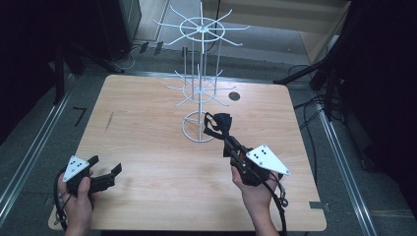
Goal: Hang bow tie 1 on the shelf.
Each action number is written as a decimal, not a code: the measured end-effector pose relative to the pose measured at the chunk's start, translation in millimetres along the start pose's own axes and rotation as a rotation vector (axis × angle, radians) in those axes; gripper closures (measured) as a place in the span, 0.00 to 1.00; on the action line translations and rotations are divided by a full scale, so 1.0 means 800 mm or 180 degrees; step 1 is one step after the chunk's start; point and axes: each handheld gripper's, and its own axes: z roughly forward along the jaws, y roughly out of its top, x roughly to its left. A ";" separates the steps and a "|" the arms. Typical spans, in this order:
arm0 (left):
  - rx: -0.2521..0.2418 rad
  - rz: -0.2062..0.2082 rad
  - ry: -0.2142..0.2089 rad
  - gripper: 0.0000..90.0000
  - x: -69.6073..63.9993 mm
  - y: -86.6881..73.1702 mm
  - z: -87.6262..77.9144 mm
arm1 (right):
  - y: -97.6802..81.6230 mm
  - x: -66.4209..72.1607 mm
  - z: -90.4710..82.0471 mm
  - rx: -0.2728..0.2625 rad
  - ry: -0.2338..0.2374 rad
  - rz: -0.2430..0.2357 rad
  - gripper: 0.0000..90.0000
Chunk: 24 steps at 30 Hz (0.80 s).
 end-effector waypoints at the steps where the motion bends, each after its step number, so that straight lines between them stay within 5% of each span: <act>1: 0.0001 0.0000 -0.0001 0.09 0.000 0.000 0.000 | 0.003 0.001 0.000 -0.0012 0.0010 0.0001 0.90; 24: 0.0002 -0.0007 -0.0004 0.09 0.000 0.000 0.000 | 0.023 0.014 0.016 -0.0089 0.0123 -0.0038 0.90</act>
